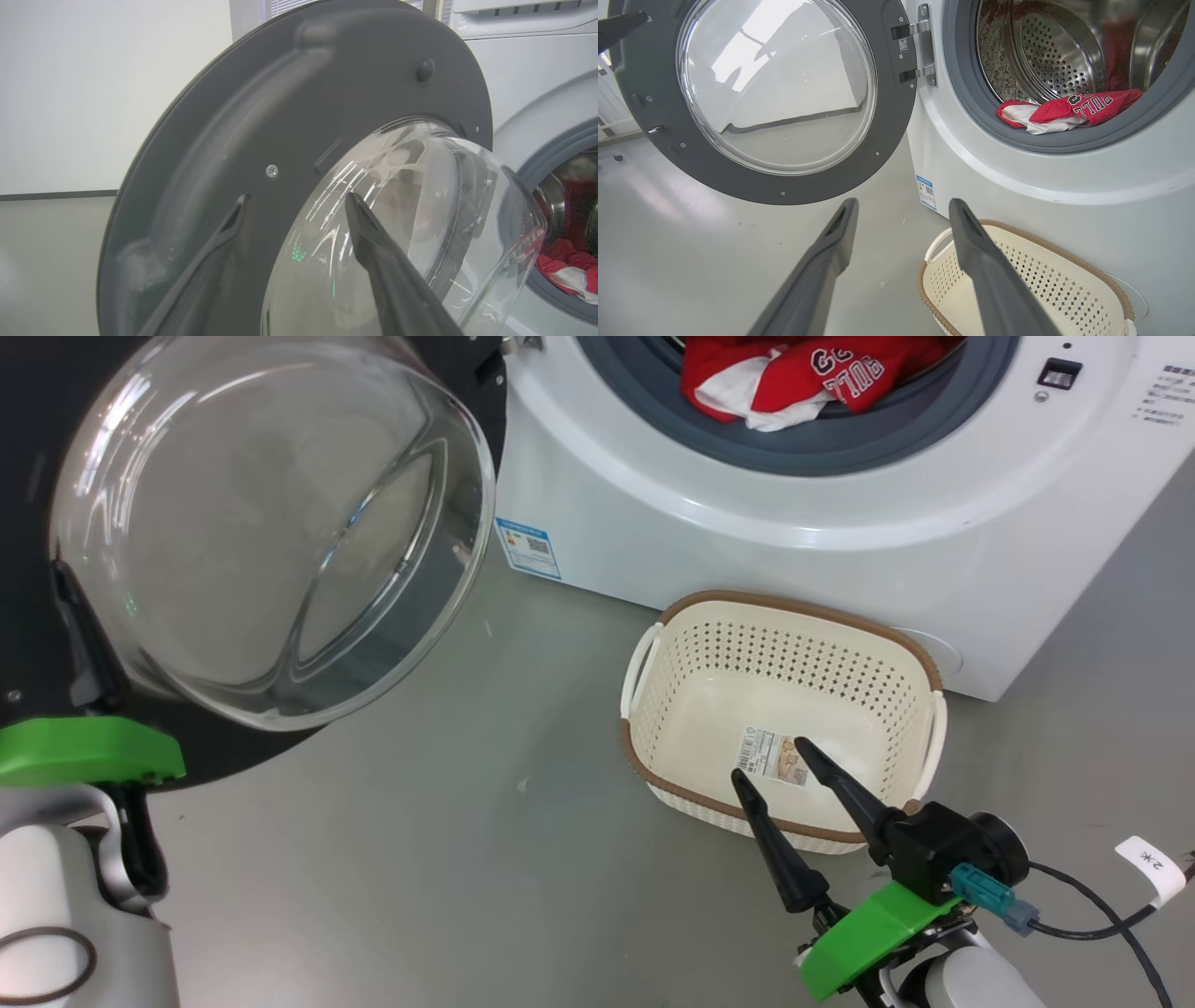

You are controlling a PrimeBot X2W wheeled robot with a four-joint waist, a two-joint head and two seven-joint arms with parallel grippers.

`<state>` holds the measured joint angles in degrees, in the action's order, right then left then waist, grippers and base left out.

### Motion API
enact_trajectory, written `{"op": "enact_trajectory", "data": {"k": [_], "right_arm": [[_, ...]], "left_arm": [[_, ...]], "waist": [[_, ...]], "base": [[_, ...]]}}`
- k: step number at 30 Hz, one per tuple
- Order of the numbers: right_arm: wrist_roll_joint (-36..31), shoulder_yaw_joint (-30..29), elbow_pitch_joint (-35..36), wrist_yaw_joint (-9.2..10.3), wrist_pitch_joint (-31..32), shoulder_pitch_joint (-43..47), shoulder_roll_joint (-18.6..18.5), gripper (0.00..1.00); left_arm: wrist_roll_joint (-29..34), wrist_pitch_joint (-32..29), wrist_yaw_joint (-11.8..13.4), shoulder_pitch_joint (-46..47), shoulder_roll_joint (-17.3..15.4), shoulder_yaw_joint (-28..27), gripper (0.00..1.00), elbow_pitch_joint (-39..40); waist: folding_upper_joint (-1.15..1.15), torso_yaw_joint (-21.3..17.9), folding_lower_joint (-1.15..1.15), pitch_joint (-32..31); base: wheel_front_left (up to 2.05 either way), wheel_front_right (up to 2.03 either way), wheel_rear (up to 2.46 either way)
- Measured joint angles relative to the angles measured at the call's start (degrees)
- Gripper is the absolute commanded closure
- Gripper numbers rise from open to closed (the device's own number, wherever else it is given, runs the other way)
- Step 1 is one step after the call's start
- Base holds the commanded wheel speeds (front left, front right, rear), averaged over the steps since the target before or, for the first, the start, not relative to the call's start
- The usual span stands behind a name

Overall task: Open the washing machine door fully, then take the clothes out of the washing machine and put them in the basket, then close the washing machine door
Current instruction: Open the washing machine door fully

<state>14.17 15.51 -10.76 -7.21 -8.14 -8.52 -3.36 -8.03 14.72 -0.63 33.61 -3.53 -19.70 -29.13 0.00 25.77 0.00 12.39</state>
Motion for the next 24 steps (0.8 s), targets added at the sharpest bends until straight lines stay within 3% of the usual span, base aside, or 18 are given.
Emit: {"op": "enact_trajectory", "data": {"k": [13,19,24], "right_arm": [[0.55,-5.57,-3.10,0.00,-4.67,-1.06,0.07,0.00],[0.51,-9.88,-3.80,0.00,-5.61,-1.08,0.15,0.00],[0.36,-13.21,-3.77,0.00,-6.09,-1.10,0.23,0.00]], "left_arm": [[-3.26,-0.12,-4.81,-7.94,1.87,8.24,0.00,14.88],[-5.71,-1.03,-5.94,-12.36,1.97,14.18,0.00,20.86],[-7.72,-1.02,-5.77,-15.06,1.91,15.79,0.00,21.67]], "waist": [[0.00,-5.74,0.00,-2.36],[0.00,-9.59,0.00,-3.32],[0.00,-12.94,0.00,-3.88]], "base": [[0.00,0.00,0.00],[0.00,0.00,0.00],[0.00,0.00,0.00]]}}
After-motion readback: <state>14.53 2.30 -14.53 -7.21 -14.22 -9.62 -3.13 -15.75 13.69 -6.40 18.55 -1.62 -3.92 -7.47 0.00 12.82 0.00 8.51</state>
